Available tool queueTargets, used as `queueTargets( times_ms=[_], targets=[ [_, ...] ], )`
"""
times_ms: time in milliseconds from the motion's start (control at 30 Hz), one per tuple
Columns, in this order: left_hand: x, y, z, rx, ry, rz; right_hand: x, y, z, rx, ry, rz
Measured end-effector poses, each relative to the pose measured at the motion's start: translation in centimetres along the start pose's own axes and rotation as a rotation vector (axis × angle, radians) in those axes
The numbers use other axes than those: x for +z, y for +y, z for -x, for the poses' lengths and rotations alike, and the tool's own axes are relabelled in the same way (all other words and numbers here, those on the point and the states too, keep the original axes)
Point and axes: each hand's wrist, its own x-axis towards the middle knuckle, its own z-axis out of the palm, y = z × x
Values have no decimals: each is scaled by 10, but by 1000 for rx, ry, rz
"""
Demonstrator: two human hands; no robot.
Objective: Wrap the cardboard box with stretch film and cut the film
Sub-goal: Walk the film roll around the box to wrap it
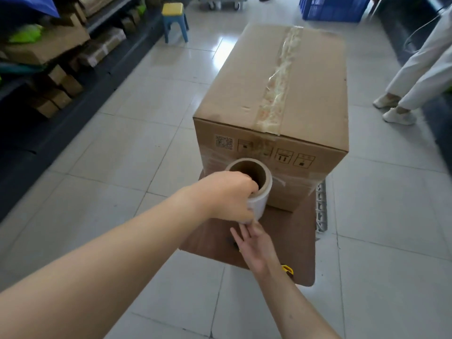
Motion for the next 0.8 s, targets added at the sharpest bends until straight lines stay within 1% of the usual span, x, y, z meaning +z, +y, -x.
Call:
queueTargets(
  times_ms=[100, 167, 300, 400, 467, 567, 633, 733, 800],
  targets=[
    [12, -7, -1, -6, 143, -160, 8, 22, -7, 14, -3, -22],
    [11, -18, 4, 8, 198, -194, 12, 34, -15, 29, -11, -13],
    [-1, -38, 18, 63, 170, -210, 24, 36, -21, 34, -39, 84],
    [-6, -47, 24, 63, 155, -294, 33, 22, -21, 47, -42, 9],
    [-10, -56, 29, 20, 136, -332, 37, 16, -23, 42, -26, -25],
    [-10, -71, 36, 29, 149, -365, 39, 28, -30, 32, -21, -58],
    [-10, -83, 39, 69, 149, -353, 44, 44, -34, 18, -17, -106],
    [-12, -105, 41, 147, 198, -274, 53, 70, -36, 15, -9, -162],
    [-12, -120, 39, 198, 235, -227, 63, 86, -34, -4, -46, -172]
  ],
)
